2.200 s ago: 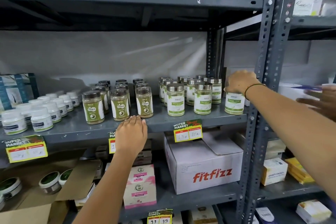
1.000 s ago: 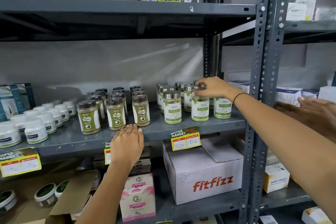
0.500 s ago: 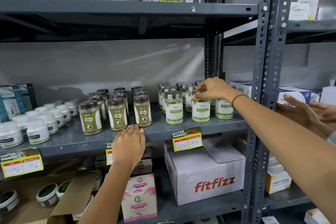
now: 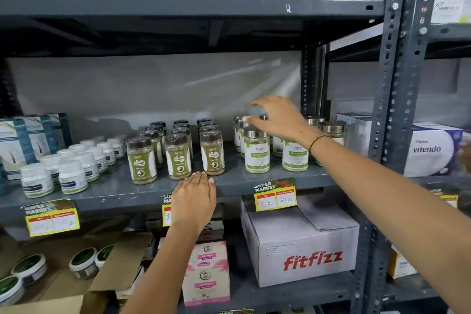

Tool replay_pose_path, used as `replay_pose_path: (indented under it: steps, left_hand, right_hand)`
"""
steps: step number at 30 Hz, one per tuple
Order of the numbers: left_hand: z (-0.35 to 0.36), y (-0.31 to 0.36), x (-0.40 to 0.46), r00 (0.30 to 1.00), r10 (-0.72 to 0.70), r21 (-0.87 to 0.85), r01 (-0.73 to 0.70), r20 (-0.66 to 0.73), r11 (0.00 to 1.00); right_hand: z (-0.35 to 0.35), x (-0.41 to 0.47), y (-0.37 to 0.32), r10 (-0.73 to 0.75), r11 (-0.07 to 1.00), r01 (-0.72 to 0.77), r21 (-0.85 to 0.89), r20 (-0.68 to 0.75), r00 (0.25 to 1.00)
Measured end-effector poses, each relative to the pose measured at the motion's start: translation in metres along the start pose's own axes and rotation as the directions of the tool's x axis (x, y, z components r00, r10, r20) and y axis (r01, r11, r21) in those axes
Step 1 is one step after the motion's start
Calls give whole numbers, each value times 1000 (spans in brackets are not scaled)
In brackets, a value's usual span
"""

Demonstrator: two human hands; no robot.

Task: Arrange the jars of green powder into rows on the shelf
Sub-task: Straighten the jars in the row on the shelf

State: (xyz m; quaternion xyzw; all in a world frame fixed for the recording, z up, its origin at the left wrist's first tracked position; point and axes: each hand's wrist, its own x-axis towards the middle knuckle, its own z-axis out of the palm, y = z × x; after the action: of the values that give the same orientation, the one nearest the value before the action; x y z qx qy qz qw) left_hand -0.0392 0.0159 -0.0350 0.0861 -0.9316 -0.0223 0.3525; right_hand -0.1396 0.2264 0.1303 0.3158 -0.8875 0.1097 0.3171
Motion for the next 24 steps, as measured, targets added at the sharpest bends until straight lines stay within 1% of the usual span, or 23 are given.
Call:
replay_pose_path:
  steps: [4,6,10,13,17,24]
  left_hand:
    - [0,0,0,1000,7,4,-7,-15,1000]
    - [0,0,0,1000,10,1,-10,-18,1000]
    - [0,-1,0,1000,18,-1,-18,-22,1000]
    - [0,-1,0,999,19,-2,-19,-26,1000]
    - [-1,-1,0,999,20,-3,-20,-26,1000]
    - [-1,-1,-2,999,21,-2,-21,-28,1000]
  right_hand:
    - [19,16,-49,-122,992,117,48,124,985]
    - [30,22,-65,-153,988,144,61,184,971]
    - [46,35,-81,-144,988,124,92,269,952]
    - [53,43,-85,-126,990,91,112,361,924]
    - [55,48,-84,-114,986,59,157,373,921]
    - [49,44,-83,-98,985,42,165,353,930]
